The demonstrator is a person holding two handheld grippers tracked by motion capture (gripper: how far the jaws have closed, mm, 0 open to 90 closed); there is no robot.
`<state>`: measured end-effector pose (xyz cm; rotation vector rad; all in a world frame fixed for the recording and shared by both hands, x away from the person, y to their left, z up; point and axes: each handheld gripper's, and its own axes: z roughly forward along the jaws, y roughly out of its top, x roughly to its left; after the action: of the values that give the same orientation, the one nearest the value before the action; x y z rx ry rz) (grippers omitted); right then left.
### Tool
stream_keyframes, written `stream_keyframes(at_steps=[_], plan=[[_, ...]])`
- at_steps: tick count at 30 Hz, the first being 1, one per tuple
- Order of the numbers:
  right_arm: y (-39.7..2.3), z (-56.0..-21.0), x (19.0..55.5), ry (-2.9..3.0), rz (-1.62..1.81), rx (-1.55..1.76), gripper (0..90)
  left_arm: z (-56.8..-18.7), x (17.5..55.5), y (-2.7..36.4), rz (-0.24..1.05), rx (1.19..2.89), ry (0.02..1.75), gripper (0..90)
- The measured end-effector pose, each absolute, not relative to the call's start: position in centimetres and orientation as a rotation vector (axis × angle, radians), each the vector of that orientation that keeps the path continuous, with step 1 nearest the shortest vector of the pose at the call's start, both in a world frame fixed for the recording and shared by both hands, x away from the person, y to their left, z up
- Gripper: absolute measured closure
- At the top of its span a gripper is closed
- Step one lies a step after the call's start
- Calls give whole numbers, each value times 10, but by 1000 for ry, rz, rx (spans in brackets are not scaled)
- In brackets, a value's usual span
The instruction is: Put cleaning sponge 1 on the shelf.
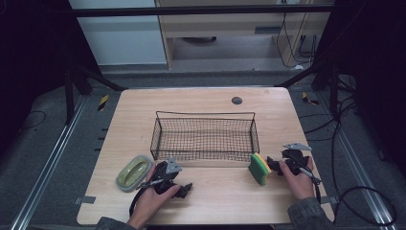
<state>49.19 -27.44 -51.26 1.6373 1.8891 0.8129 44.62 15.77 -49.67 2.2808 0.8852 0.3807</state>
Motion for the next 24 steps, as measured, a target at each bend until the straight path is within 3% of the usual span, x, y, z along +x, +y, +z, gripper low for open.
stream_keyframes(at_steps=[8, 15, 24], plan=[[-275, -513, 493, 1898, 817, 1631, 5, -454, 437, 180, 372, 2309, 851, 84], [-275, -513, 493, 1901, 814, 1626, 5, -416, 439, 226, 369, 2296, 905, 110], [-276, -513, 492, 1919, 822, 1611, 9, -395, 470, 273, 479, 2304, 988, 110]])
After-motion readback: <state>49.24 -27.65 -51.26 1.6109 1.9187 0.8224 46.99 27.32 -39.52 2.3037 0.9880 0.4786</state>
